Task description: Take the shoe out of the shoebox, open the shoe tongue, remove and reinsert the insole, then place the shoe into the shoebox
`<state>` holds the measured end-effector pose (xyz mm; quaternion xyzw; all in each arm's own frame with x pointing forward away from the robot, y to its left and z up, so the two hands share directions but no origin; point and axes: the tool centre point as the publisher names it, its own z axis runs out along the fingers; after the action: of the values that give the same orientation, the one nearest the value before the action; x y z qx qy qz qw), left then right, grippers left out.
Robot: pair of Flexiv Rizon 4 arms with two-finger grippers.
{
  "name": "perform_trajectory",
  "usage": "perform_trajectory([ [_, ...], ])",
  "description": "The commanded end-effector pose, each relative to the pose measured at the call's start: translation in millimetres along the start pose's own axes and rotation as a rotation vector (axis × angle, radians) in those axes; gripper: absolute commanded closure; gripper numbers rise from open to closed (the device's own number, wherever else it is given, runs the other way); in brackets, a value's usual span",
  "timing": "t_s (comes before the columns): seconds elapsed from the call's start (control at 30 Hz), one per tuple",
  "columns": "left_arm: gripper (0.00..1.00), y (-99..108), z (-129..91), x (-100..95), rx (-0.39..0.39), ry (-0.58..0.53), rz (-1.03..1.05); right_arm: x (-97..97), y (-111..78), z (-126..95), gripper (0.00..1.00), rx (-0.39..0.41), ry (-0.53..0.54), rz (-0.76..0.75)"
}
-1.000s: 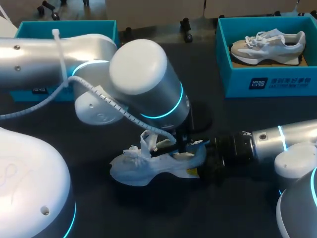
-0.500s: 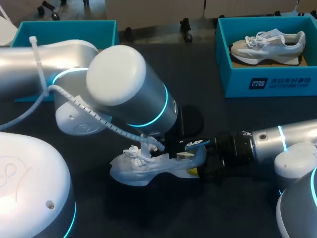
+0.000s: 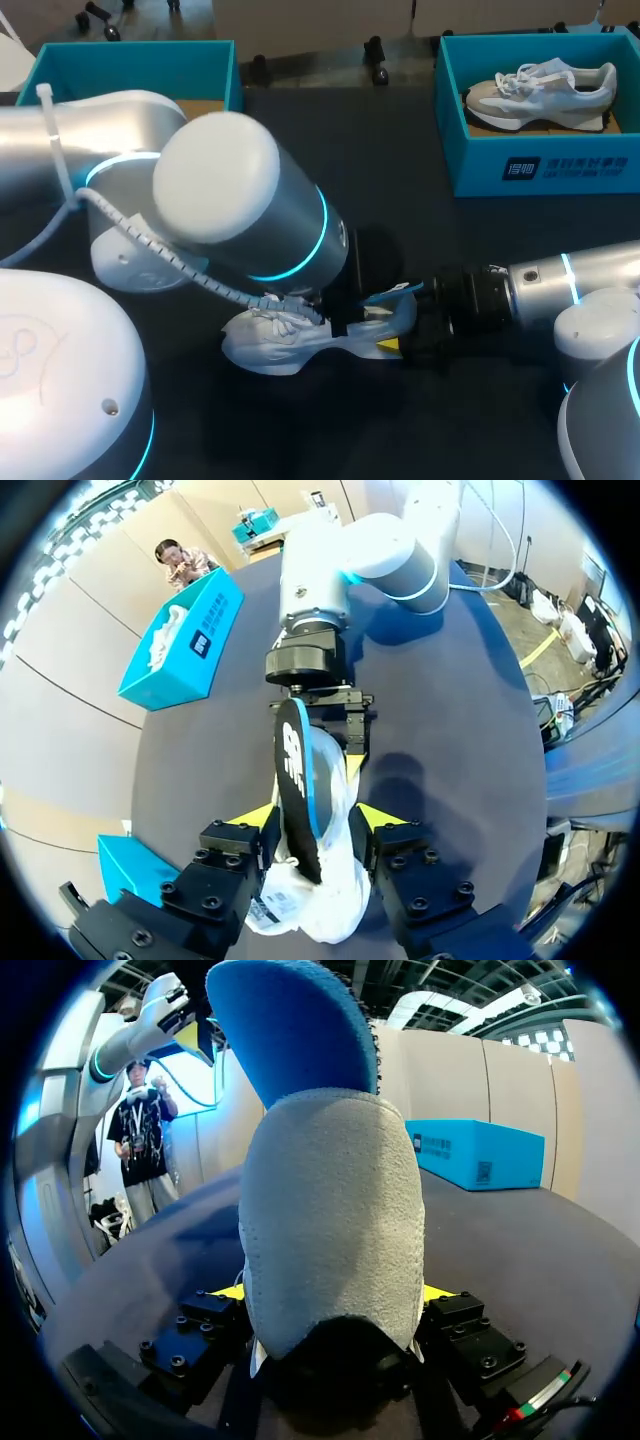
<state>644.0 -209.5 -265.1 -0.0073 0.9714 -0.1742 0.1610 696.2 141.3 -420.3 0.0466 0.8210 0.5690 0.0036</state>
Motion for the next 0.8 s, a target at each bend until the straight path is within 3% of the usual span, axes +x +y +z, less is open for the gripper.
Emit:
perform_trajectory([
  [0.03,0.49,6.9,0.5,7.3,0.017,-0.015,-0.003,1.2,-1.3,1.6,1.00,0.001,-0.001,0.000],
  [0.37,0.40,2.0,11.9,18.6,0.033,-0.087,-0.009,1.2,-1.3,1.6,1.00,0.001,-0.001,0.000],
  [0.8,0.44,-1.1,20.7,14.7,0.032,-0.161,-0.046,1.2,-1.3,1.6,1.00,0.001,-0.001,0.000],
])
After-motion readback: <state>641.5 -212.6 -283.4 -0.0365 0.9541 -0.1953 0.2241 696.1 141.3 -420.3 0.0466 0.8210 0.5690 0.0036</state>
